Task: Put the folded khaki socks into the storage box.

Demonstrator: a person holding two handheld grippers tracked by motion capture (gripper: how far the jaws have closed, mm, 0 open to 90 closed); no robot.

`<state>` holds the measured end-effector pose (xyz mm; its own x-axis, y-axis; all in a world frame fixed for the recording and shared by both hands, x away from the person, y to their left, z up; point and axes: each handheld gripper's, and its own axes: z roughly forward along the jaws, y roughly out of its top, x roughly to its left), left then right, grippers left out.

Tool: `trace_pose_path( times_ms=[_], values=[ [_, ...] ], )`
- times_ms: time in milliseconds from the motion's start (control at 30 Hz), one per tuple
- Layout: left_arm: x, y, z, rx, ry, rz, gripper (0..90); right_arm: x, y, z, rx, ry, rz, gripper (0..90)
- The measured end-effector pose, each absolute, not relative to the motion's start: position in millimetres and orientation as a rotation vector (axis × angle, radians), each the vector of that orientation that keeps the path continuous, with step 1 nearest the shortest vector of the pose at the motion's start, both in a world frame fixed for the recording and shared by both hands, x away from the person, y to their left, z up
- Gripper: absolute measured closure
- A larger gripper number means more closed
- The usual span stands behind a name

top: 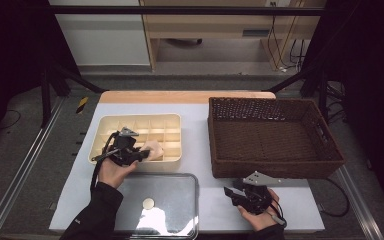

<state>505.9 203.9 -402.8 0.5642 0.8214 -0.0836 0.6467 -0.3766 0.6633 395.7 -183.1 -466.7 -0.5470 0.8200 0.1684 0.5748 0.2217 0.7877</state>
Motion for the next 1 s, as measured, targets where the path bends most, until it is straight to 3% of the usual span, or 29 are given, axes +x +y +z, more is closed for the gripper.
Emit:
trace_pose_path(
  times_ms=[800,1000],
  values=[
    [513.0,179.2,-420.8,2.228,1.117,0.371,74.7,399.2,-177.9,-470.4,1.314,2.249,1.226,57.5],
    [515.1,181.1,-422.5,2.222,1.13,0.327,72.5,399.2,-176.3,-471.4,1.322,2.262,1.22,57.0]
  ],
)
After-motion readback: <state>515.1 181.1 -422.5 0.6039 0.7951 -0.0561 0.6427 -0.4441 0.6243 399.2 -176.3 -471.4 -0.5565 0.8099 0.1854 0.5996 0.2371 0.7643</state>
